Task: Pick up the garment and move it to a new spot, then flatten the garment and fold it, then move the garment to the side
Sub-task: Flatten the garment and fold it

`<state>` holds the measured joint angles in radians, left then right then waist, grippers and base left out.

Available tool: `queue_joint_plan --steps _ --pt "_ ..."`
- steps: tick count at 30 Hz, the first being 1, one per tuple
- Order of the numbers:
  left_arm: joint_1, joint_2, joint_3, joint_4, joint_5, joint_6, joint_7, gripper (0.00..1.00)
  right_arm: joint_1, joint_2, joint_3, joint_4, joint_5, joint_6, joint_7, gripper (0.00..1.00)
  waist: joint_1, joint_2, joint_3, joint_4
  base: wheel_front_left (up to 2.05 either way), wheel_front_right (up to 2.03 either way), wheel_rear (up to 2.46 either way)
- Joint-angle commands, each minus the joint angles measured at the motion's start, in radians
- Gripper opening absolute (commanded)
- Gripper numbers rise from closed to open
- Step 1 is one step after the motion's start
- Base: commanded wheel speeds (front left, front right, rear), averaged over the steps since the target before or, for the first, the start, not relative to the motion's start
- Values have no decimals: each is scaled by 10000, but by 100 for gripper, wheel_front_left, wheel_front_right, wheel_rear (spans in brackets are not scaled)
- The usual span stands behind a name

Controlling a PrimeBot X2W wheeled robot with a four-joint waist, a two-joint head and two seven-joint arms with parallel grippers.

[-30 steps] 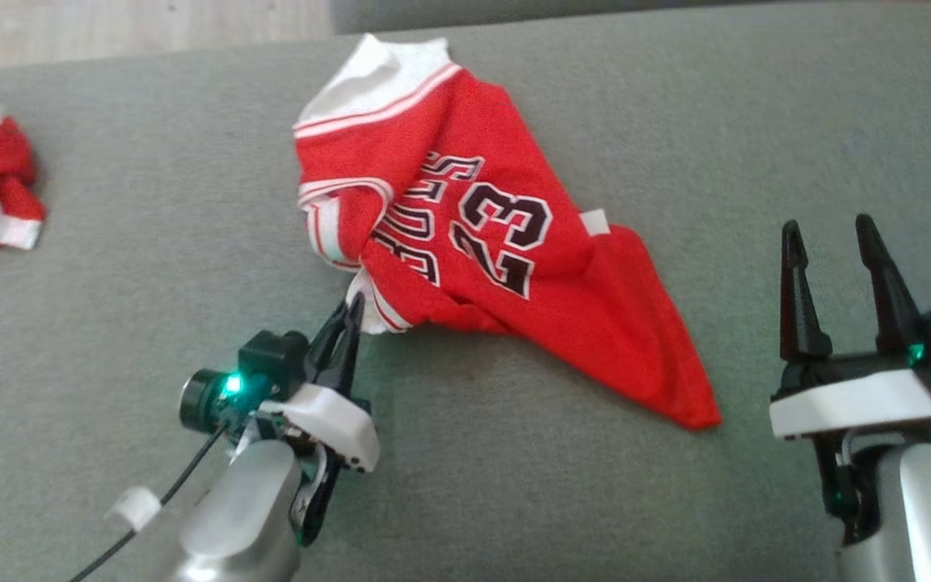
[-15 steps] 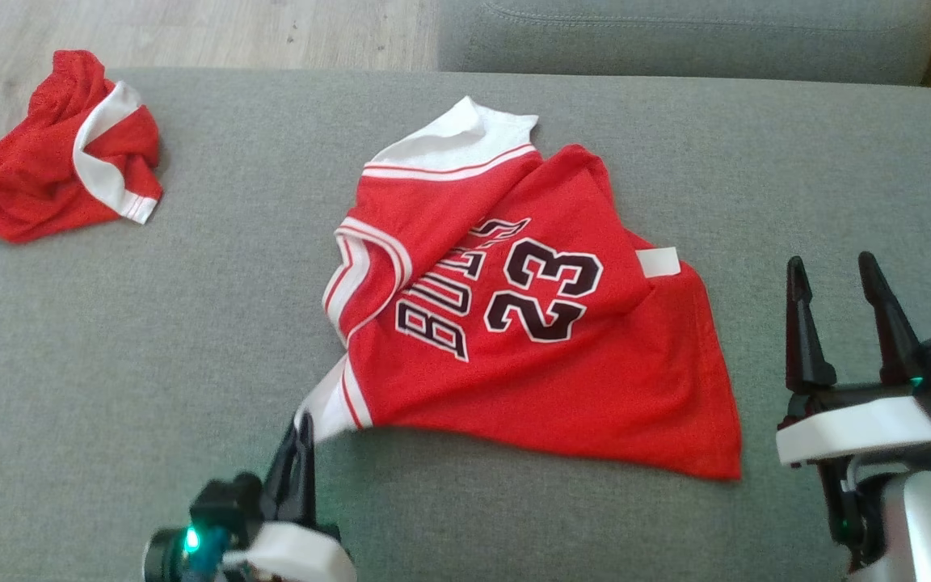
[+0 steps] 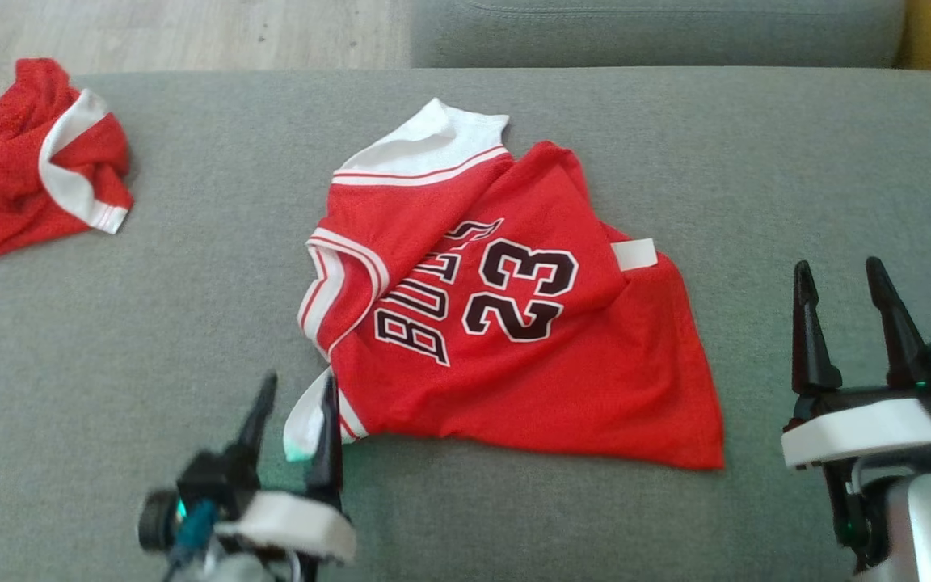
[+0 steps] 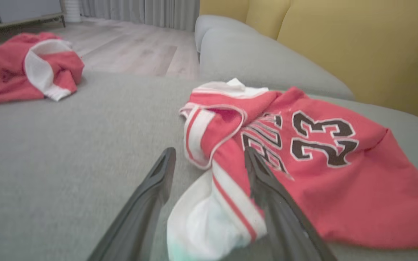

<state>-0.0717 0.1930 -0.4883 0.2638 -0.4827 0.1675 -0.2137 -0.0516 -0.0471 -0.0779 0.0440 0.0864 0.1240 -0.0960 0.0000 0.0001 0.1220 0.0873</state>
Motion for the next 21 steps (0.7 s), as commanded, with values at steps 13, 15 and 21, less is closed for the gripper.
queue_joint_plan --steps 13,15,21 --pt "-3209 802 -85 1370 578 -142 2387 100 -567 -31 293 -394 -39 67 30 100 0 -1 602 -664 0 0 0" --pt "-3395 817 -89 1560 640 -40 2507 100 -579 -31 271 -400 -58 67 29 100 0 -1 692 -704 0 0 0" --pt "-3838 769 -288 1946 848 -13 2557 100 -703 -31 304 -383 -42 67 -9 100 0 -1 885 -802 0 0 0"
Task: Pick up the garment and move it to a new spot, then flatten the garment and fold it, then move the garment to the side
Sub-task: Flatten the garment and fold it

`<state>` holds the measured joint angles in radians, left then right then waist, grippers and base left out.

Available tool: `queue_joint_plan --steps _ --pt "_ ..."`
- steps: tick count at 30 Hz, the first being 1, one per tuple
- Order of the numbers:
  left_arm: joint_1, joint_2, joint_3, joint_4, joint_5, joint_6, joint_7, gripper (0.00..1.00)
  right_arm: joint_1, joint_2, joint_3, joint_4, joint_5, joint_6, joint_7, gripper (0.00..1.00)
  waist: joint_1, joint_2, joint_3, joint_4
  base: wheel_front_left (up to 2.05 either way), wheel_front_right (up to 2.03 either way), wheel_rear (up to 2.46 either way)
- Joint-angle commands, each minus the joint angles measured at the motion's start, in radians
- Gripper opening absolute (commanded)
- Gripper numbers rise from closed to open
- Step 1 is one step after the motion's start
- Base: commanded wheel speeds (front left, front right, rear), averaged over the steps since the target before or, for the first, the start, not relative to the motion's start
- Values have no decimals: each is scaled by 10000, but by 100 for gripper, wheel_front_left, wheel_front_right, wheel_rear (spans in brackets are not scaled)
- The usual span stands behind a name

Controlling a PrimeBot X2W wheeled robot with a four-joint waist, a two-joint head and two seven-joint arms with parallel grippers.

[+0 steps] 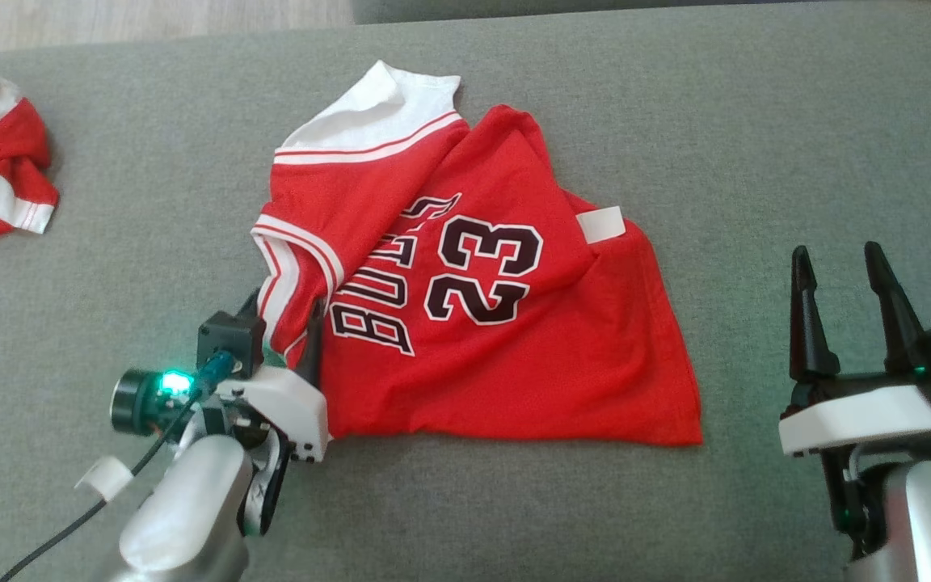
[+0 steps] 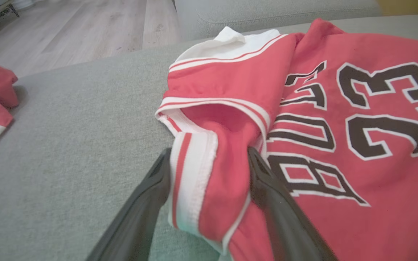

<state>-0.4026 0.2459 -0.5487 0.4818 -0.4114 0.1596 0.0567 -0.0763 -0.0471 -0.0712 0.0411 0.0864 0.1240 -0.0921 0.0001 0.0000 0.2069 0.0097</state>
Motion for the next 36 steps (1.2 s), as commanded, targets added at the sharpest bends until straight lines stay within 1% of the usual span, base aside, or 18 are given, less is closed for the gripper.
queue_joint_plan --steps 1,2,4,8,13,17,18,23,25,27,28,29,30,36 --pt "-613 203 302 -210 169 82 -235 98 -481 -31 253 -354 -37 67 -55 100 -1 0 55 -41 0 0 0" --pt "-691 142 274 -191 173 60 -289 45 -499 -31 267 -351 -32 67 -62 100 -1 0 69 -53 0 0 0" --pt "-862 30 183 -187 214 -15 -424 0 -526 -31 281 -346 -27 67 -68 100 -1 0 100 -68 0 0 0" --pt "-1393 -238 -5 -345 424 -149 -1012 0 -566 -31 286 -336 -38 67 -72 100 -1 0 169 -92 0 0 0" --pt "-2470 -752 -290 -425 729 -313 -1543 0 -620 -31 312 -366 -65 67 -54 100 -1 0 323 -146 0 0 0" --pt "-3230 -1243 -680 120 838 -630 -1502 0 -759 -31 498 -333 -42 67 -50 100 -1 0 499 -334 0 0 0" --pt "-3230 -1243 -680 120 838 -630 -1502 0 -759 -31 498 -333 -42 67 -50 100 -1 0 499 -334 0 0 0" --pt "-3520 -1741 -1357 1134 715 -1154 -1501 0 -906 -31 701 -239 14 67 -76 100 -1 0 707 -542 0 0 0" --pt "-3484 -1858 -1694 1453 597 -1367 -1519 0 -925 -31 720 -189 16 67 -99 100 -1 0 753 -563 0 0 0" --pt "-3458 -1918 -1986 1661 466 -1486 -1609 0 -948 -31 735 -132 18 67 -124 100 -1 0 770 -571 0 0 0" --pt "-3457 -1933 -2109 1723 398 -1511 -1679 33 -961 -31 738 -101 21 67 -133 100 -1 0 765 -566 0 0 0" --pt "-3467 -1943 -2218 1747 340 -1504 -1791 49 -972 -31 729 -74 26 67 -141 100 -1 0 747 -547 0 0 0" --pt "-3468 -1947 -2330 1702 239 -1481 -1914 100 -977 -31 717 -51 31 67 -148 100 -1 0 723 -525 0 0 0" --pt "-3408 -1954 -2783 1137 -407 -1174 -2402 100 -879 -31 536 39 27 67 -201 100 -1 0 407 -178 0 0 0"
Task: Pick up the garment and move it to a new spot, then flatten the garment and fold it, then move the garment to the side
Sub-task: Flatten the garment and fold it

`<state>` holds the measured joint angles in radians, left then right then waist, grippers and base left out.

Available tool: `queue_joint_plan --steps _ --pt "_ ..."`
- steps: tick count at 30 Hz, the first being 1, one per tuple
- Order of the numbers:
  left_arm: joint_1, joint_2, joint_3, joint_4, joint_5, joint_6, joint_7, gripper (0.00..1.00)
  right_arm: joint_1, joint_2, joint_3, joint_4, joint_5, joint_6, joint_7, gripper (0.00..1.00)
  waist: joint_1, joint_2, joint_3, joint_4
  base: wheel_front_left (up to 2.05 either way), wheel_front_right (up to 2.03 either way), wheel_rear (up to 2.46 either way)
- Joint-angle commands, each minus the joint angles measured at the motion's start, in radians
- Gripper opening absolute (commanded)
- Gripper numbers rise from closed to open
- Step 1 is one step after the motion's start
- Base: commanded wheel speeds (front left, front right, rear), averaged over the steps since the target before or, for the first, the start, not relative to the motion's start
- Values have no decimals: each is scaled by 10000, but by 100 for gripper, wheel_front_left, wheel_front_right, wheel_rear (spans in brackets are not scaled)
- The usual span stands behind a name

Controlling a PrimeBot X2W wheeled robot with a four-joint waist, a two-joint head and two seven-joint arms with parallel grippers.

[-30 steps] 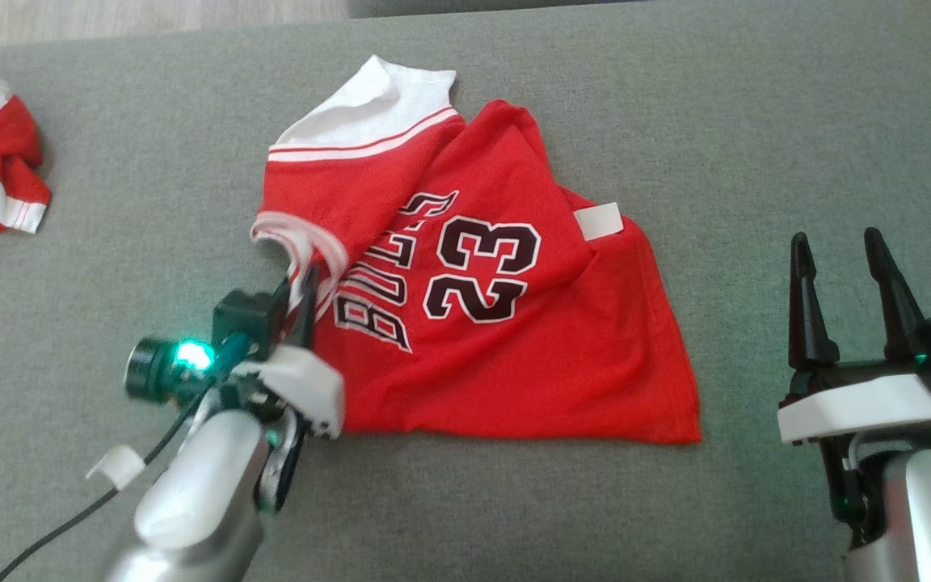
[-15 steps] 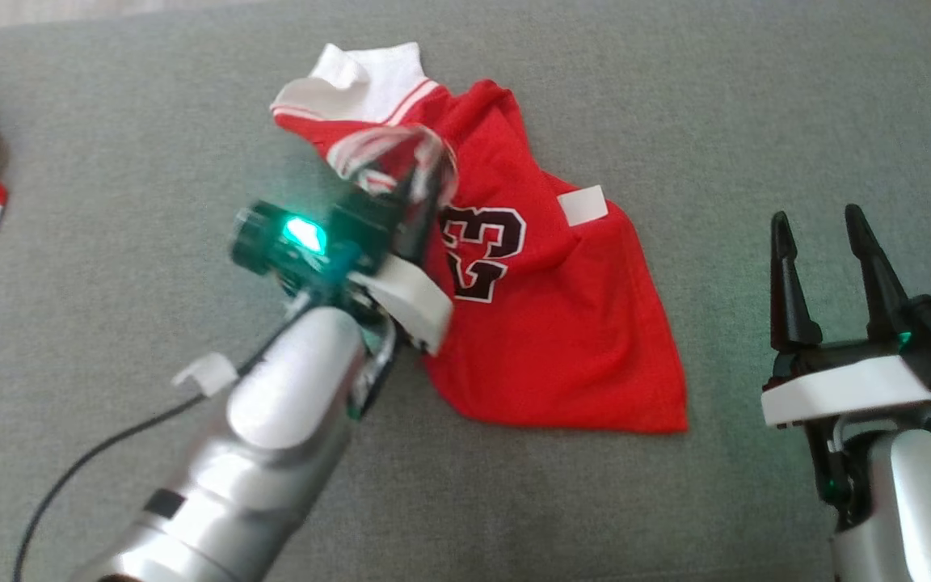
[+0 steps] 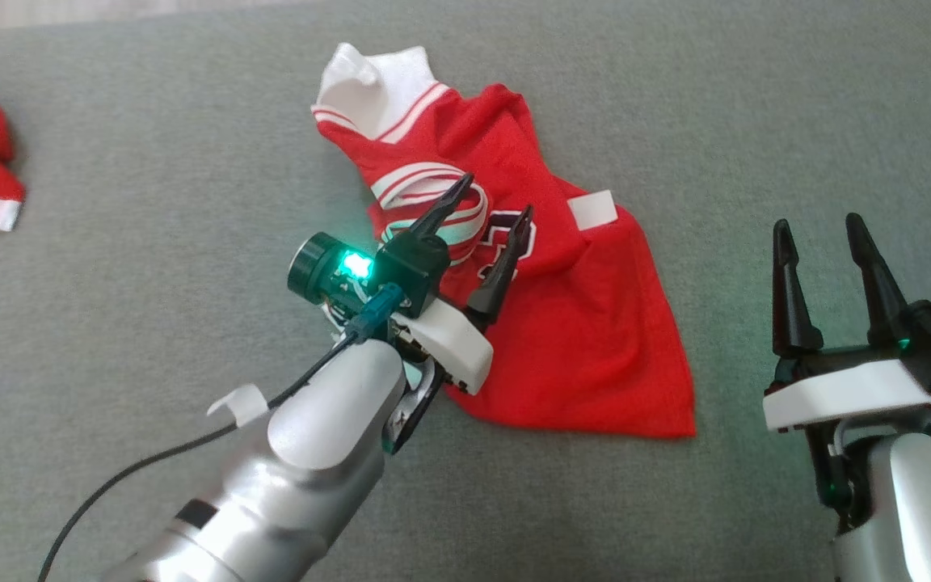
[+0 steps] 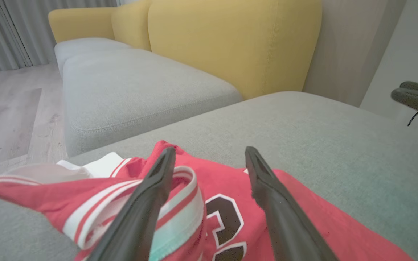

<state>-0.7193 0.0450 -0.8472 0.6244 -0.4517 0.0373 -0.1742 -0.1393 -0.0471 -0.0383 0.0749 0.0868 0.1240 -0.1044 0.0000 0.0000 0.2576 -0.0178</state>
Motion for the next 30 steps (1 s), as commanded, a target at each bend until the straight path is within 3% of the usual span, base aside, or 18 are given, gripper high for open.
queue_joint_plan --steps 1,5,13,16,20,30 --pt "-206 55 199 -367 -49 99 -158 100 -220 -31 182 -283 30 67 -84 100 0 0 -177 161 0 0 0" --pt "193 196 373 -867 -282 272 -315 100 -54 -31 67 -234 34 67 -90 100 0 0 -539 450 0 0 0" --pt "1697 1590 1014 -1860 -774 1116 153 100 212 -31 57 -300 62 67 -41 100 0 0 -848 666 0 0 0" --pt "2260 1855 1004 -1859 -1101 1155 762 100 239 -31 108 -364 55 67 -11 100 0 0 -798 639 0 0 0" --pt "2563 1942 929 -1542 -1379 1090 1287 100 228 -31 190 -407 11 67 44 100 0 0 -697 534 0 0 0" --pt "2227 1669 1199 -557 -1715 1288 1421 100 200 -31 272 -481 -69 67 134 100 0 0 -539 202 0 0 0"
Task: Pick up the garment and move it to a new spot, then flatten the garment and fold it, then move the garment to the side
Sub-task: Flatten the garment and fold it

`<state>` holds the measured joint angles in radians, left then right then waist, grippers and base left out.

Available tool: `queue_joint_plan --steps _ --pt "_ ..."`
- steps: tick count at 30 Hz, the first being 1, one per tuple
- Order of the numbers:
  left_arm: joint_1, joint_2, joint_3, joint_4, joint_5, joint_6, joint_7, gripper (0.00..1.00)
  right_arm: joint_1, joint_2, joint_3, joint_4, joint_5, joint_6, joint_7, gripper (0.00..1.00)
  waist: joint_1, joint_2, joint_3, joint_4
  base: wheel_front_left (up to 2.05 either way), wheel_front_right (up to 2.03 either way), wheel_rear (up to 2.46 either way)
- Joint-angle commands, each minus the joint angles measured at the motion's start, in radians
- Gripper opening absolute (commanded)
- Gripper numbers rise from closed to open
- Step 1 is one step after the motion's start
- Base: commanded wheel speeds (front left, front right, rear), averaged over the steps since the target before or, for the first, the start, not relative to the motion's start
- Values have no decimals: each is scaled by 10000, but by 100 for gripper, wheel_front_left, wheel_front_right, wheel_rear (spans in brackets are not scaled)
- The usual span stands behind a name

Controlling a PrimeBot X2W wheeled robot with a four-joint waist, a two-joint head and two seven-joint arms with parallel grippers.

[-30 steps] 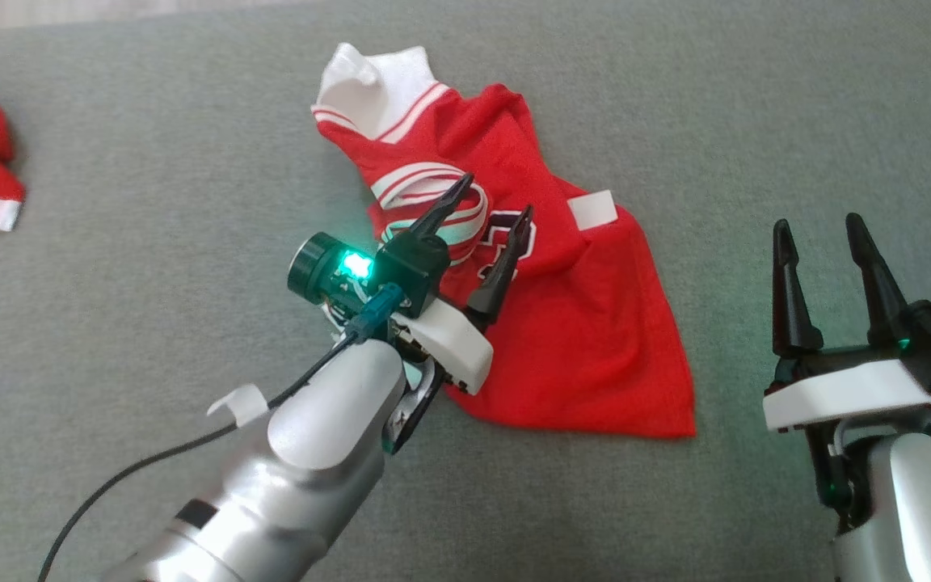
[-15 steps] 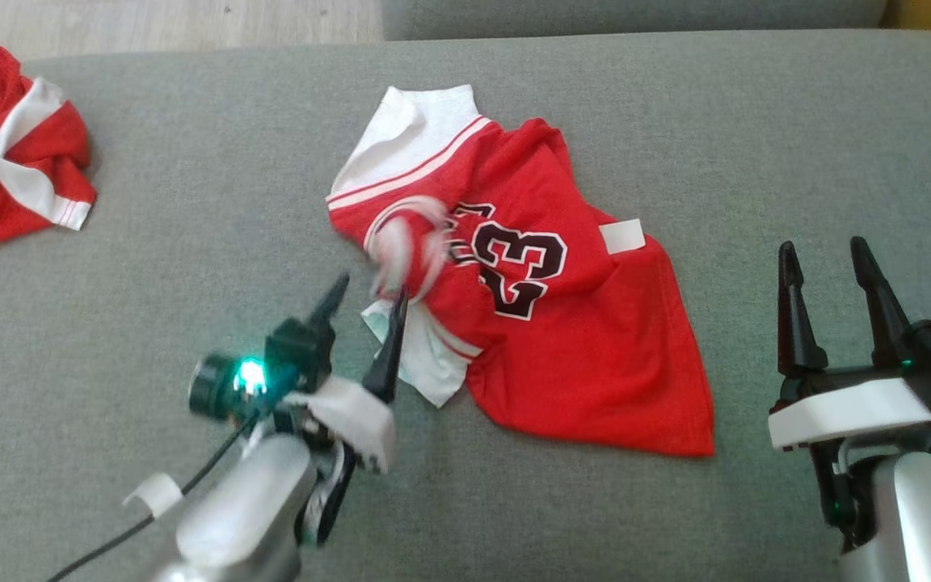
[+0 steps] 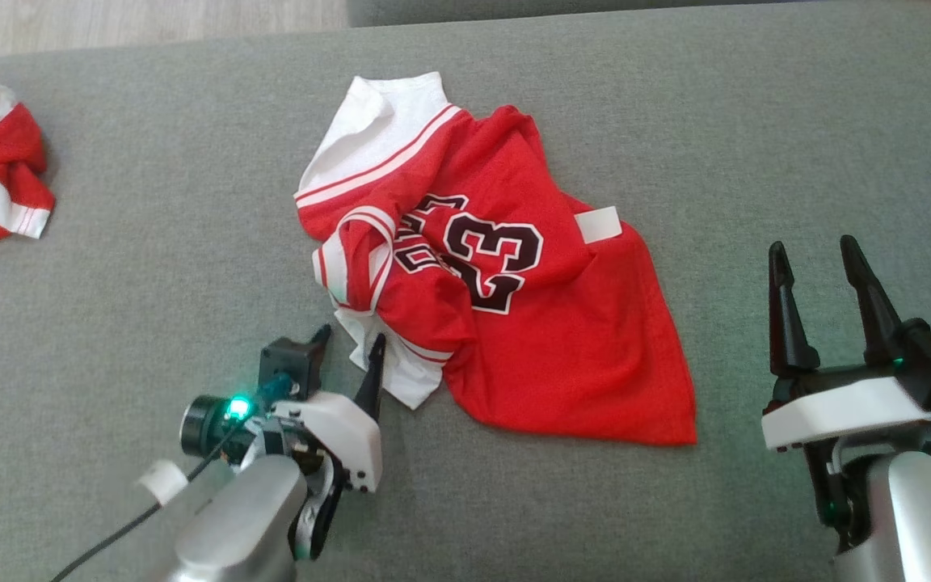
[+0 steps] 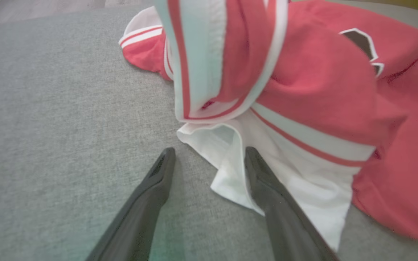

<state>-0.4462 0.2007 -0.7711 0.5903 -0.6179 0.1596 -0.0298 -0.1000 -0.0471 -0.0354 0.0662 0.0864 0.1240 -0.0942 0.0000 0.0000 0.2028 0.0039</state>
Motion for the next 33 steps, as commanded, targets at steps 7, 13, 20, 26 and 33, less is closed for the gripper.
queue_joint_plan --steps 7,13,20,26,33 --pt "-963 -162 291 538 -123 -101 282 0 -201 -31 217 -388 -79 67 52 100 0 0 15 -13 0 0 0" --pt "-972 -245 402 671 -165 37 -124 0 -160 -31 162 -331 -37 67 33 100 0 0 -156 229 0 0 0" --pt "-279 221 1208 341 -554 610 -1143 0 -26 -31 -75 -255 -33 67 -19 100 0 0 -438 715 0 0 0" --pt "776 498 1866 -143 -1113 885 -1719 0 37 -31 -64 -120 -9 67 -91 100 0 0 -544 965 0 0 0" --pt "1840 455 2428 -594 -1759 563 -2104 100 142 -31 -115 73 12 67 -239 100 0 0 -672 998 0 0 0"
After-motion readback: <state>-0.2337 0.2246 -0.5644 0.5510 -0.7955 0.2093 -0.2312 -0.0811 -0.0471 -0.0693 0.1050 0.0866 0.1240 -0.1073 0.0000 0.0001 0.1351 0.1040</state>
